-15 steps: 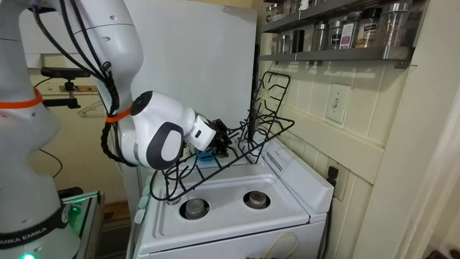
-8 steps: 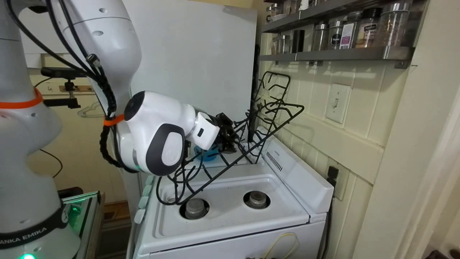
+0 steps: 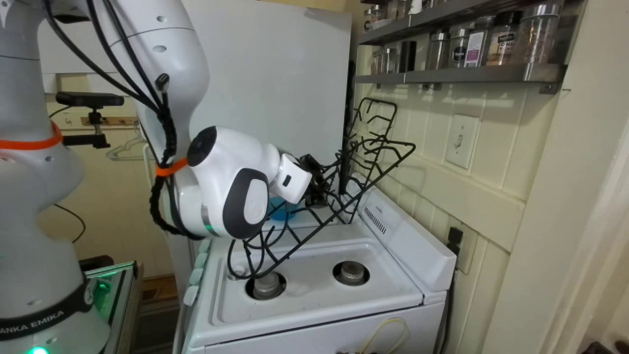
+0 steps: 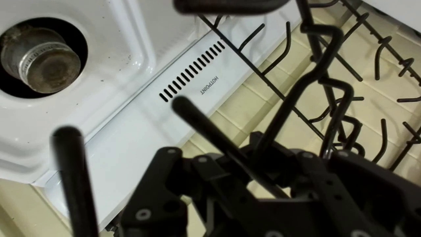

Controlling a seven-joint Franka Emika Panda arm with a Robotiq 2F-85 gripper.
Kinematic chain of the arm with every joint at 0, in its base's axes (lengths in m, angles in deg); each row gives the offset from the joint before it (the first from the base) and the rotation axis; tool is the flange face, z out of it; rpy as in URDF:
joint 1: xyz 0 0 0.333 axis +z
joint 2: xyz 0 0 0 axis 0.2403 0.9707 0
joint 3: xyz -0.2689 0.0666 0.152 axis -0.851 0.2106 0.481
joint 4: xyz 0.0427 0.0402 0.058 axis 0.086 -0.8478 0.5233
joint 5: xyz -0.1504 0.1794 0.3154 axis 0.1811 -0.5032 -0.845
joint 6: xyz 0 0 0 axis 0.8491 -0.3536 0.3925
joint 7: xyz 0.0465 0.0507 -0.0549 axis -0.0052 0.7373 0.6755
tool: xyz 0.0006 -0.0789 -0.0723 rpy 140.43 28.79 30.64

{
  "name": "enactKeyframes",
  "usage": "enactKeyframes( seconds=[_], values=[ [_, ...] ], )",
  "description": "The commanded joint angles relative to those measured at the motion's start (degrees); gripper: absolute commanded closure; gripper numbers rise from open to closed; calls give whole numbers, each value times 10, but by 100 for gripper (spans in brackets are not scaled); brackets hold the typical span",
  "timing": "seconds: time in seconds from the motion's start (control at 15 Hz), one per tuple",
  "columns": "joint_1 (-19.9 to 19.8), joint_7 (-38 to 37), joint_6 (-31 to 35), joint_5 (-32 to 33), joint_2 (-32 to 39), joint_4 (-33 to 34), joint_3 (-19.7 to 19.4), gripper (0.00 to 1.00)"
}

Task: Put the black stove rails against the wall

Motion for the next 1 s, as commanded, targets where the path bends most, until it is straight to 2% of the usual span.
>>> enactKeyframes(
  seconds=[0.0,0.13,0.27,0.67,0.73,0.8,0.93],
  values=[
    [22,88,42,-123,7,-6,2,100],
    [33,145,70,-208,27,3,11,100],
    [38,177,101,-251,56,23,22,100],
    [28,201,137,-228,105,85,54,100],
    [23,186,111,-218,91,103,61,100],
    [-5,181,106,-213,91,116,91,100],
    [-32,159,114,-199,98,144,117,100]
  ],
)
